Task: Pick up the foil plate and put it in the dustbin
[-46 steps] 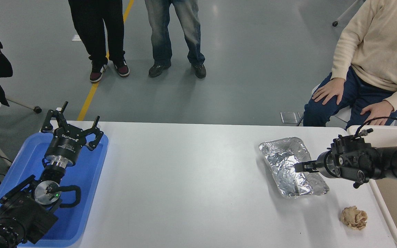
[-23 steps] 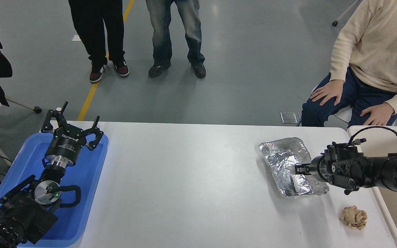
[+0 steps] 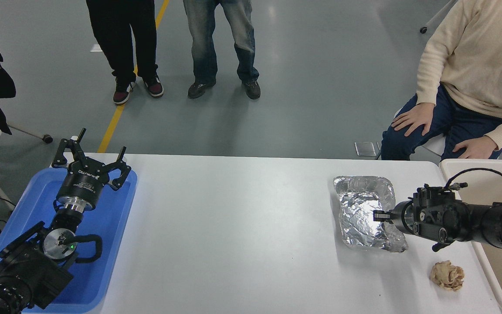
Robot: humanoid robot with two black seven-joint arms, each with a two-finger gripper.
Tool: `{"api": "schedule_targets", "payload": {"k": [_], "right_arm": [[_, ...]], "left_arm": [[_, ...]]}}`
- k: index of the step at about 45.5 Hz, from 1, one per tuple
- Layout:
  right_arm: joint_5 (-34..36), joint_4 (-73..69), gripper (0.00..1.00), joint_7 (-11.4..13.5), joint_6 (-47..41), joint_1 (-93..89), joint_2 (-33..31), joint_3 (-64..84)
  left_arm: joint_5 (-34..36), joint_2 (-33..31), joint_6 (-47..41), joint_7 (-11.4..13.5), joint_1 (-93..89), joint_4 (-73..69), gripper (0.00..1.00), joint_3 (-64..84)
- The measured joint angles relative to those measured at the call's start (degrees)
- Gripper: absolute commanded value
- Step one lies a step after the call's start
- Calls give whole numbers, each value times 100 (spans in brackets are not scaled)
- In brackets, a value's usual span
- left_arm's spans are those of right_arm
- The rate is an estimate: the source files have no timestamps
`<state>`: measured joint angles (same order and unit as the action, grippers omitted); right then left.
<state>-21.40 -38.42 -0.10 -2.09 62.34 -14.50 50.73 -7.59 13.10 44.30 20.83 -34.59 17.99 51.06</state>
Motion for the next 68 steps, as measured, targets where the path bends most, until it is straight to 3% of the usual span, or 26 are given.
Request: {"api": "schedule_targets", "payload": {"k": [28, 45, 68], "right_arm": [[188, -2164, 0, -19, -285, 1569, -915, 703], [158, -4009, 0, -21, -1753, 3867, -1602, 1399], [155, -4794, 0, -18, -3906, 7375, -2337, 2272]], "left_arm": [[1, -1, 0, -15, -4, 3, 100, 0], [3, -3, -1, -17, -4, 1, 100, 0], [3, 0, -3, -17, 0, 1, 100, 0]]}}
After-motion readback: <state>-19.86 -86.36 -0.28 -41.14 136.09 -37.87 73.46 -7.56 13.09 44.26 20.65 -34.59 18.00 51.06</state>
